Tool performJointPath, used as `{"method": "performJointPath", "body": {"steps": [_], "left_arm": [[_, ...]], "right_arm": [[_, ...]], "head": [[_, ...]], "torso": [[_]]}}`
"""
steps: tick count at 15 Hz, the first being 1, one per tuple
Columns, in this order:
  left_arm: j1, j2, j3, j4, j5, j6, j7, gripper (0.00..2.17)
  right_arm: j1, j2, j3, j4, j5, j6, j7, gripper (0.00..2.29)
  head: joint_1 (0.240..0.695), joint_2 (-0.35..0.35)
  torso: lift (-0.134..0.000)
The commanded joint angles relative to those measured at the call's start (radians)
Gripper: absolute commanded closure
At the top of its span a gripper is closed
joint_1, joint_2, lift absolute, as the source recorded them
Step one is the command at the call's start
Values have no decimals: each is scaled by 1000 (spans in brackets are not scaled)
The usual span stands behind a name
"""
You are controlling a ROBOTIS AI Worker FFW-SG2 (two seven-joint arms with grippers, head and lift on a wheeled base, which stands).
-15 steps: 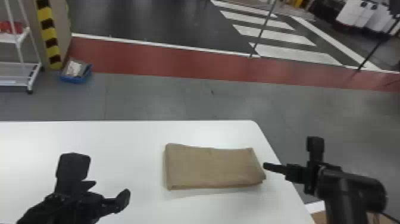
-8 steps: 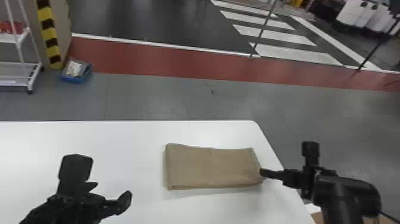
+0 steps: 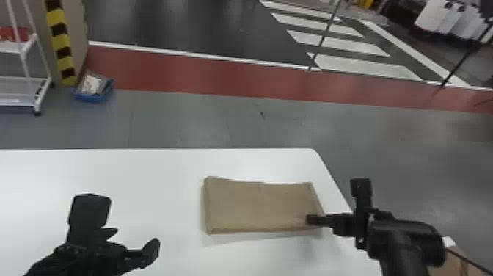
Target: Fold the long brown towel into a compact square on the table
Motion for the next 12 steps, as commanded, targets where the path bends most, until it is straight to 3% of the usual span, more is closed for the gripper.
{"method": "performJointPath", "body": {"steps": [1, 3, 4, 7, 12], "left_arm": [[-2, 0, 5, 0, 0, 0, -2, 87], [-4, 0, 9, 0, 0, 0, -2, 87], [-6, 0, 14, 0, 0, 0, -2, 87], [-7, 0, 21, 0, 0, 0, -6, 87], [-6, 12, 38, 0, 5, 0, -14, 87]], "right_arm": [[0, 0, -13, 5, -18, -9, 2, 1244], [-2, 0, -46, -8, -54, -9, 9, 1686], [-2, 0, -60, -18, -63, -6, 9, 1771], [21, 15, -117, -100, -83, 37, 48, 1771], [38, 34, -120, -381, -118, 316, 85, 1771]], "head": [[695, -350], [695, -350], [695, -350], [695, -350], [695, -350]], "torso": [[0], [0], [0], [0], [0]]}}
